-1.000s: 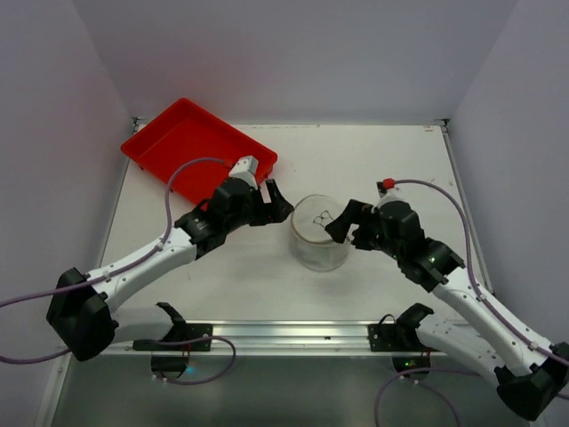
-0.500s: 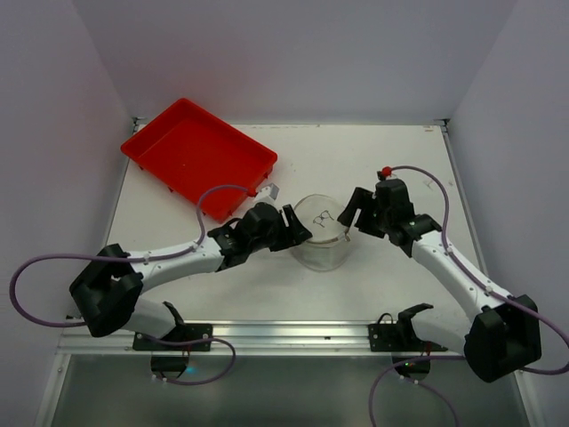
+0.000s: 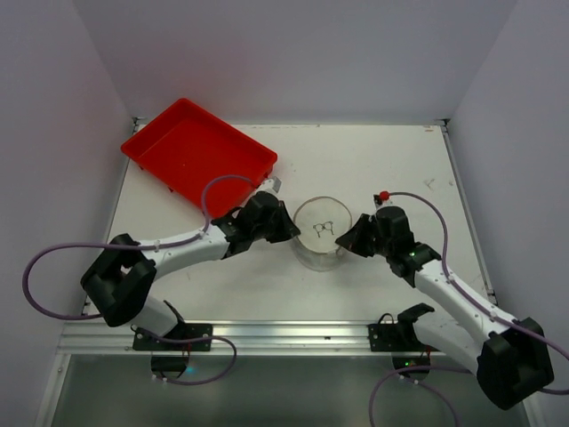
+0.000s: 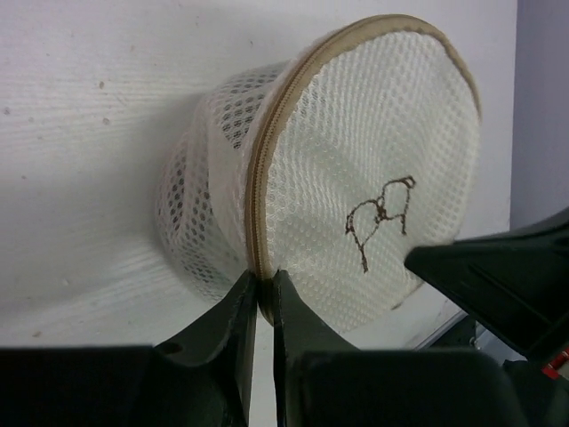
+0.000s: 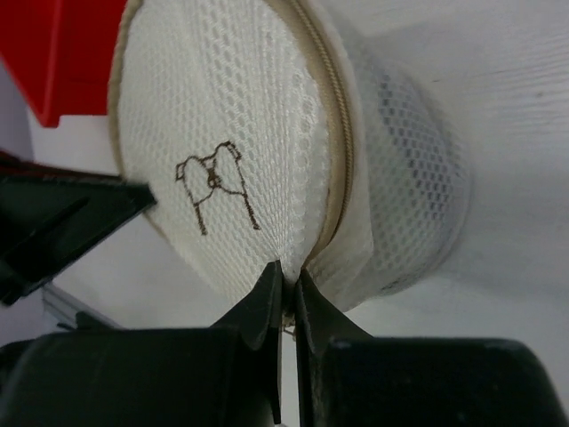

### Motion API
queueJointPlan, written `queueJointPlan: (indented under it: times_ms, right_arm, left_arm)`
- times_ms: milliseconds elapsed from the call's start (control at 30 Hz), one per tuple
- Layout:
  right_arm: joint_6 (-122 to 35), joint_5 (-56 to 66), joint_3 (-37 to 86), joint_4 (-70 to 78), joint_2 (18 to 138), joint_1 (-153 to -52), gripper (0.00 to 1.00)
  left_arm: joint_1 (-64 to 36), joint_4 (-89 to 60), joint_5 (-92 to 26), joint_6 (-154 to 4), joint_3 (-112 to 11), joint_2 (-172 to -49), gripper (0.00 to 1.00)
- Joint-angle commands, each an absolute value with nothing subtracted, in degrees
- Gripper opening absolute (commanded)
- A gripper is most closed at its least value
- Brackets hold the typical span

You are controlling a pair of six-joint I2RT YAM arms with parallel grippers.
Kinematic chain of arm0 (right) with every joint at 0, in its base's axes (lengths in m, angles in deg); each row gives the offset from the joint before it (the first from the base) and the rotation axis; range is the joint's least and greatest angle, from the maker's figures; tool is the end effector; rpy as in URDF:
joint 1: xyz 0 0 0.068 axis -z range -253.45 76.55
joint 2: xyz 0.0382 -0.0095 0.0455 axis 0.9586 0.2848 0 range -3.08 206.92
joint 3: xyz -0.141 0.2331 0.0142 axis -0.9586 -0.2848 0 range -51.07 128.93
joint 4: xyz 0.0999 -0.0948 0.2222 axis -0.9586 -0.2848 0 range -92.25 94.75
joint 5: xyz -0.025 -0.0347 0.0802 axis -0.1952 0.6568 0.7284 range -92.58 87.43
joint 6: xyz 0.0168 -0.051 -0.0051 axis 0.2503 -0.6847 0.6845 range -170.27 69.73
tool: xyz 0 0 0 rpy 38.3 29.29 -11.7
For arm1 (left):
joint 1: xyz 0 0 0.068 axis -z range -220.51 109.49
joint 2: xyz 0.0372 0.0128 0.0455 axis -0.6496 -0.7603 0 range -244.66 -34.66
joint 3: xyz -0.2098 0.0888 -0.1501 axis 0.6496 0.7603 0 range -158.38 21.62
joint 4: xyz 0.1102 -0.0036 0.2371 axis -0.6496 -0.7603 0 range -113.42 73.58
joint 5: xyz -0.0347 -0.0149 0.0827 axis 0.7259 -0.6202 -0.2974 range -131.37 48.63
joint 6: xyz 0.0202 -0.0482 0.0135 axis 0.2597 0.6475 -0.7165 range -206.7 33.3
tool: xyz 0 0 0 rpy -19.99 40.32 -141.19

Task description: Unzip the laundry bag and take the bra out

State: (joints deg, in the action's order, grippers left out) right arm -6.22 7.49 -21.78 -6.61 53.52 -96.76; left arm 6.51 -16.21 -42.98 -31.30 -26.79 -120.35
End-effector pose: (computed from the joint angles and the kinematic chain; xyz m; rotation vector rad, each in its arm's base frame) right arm 0.1859 0.0869 0.2067 0.3274 2.3447 0.8037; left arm 0.2183 -0.2326 0.2100 -0.1913 2.3816 -0.9060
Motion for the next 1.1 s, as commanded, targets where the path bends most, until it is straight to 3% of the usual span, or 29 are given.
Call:
queueJointPlan:
  times_ms: [0,200,300,333,433,467,567,800,1067]
  right_arm:
    - [-2.5,11.0,-24.3,-7.3,48.0,-101.5,0.00]
    - [9.0,8.0,-25.0,-3.2,45.8,-109.3,0.00]
    - [11.5,6.0,-24.7,-1.7,46.8,-110.4,0.00]
    - [12.0,4.9,-24.4,-1.8,47.9,-110.5,0.00]
    - [12.7,4.5,-24.0,-1.8,49.4,-110.5,0.06]
    - [12.7,4.5,-23.8,-2.0,49.7,-110.5,0.11]
    - [12.2,3.5,-24.1,-3.9,49.2,-110.5,0.26]
    - [12.2,0.1,-25.5,-4.7,46.7,-110.5,0.28]
    - [12.0,0.6,-25.0,-4.2,47.9,-110.5,0.30]
  left_arm:
    - [2.8,-15.2,-41.8,-40.2,-32.2,-120.8,0.13]
    - [-1.0,-19.2,-33.8,-49.8,-39.2,-124.5,0.14]
    - [-1.0,-22.5,-33.1,-52.4,-42.5,-125.7,0.20]
    - [-1.0,-23.1,-32.8,-52.0,-42.4,-125.0,0.31]
    - [-1.0,-22.9,-33.8,-47.3,-40.1,-122.0,0.53]
    - [-1.0,-23.1,-34.5,-45.6,-37.6,-120.8,0.66]
    - [-1.0,-20.7,-35.9,-38.0,-30.1,-115.1,0.82]
    - [4.3,-5.9,-39.9,-19.5,-11.0,-103.0,0.84]
    - [8.9,8.8,-43.3,-13.3,-7.2,-108.7,0.80]
